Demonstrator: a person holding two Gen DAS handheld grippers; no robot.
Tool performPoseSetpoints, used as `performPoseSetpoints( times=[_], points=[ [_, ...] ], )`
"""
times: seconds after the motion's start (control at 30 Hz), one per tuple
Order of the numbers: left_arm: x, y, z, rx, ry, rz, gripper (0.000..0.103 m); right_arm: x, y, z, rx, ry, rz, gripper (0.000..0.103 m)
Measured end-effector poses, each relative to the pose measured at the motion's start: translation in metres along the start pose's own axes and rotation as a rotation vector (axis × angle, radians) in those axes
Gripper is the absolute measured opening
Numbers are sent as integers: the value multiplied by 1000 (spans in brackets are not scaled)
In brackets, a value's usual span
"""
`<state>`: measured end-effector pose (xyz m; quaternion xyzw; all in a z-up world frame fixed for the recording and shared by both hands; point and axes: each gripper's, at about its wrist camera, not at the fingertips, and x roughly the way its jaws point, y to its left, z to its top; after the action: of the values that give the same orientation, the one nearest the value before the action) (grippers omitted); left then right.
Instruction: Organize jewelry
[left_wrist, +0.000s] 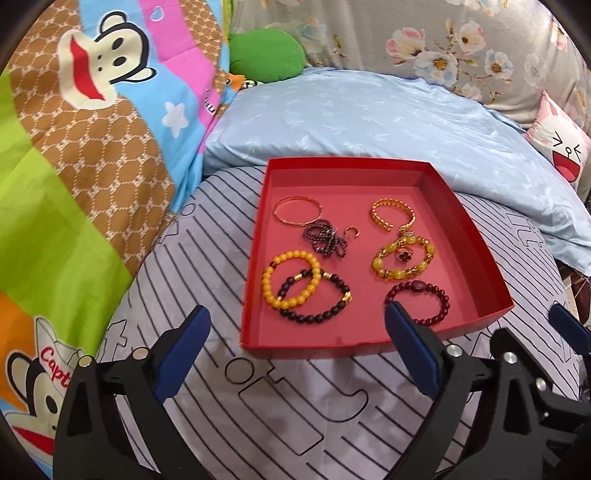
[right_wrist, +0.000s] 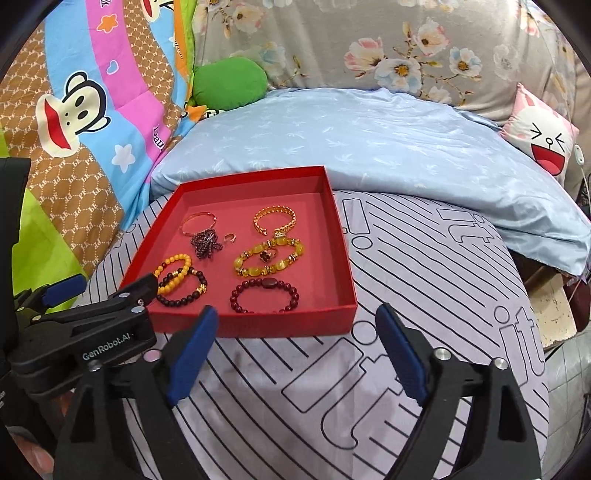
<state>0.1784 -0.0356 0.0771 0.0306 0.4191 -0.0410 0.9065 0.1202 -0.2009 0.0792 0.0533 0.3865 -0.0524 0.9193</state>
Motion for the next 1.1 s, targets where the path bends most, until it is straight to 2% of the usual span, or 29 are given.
performPoseSetpoints(
  times=[0.17,0.73,1.1],
  points=[
    [-5,2,-10,5,-2,26,95,-3,3,-8,-21,15,-6,84],
    [-10,10,-26,-27,26,31,96,-7,8,-25,-28,34,-11,85],
    [-12,8,-27,-20,23,39,96,-7,4,-28,-18,22,-18,91]
  ],
)
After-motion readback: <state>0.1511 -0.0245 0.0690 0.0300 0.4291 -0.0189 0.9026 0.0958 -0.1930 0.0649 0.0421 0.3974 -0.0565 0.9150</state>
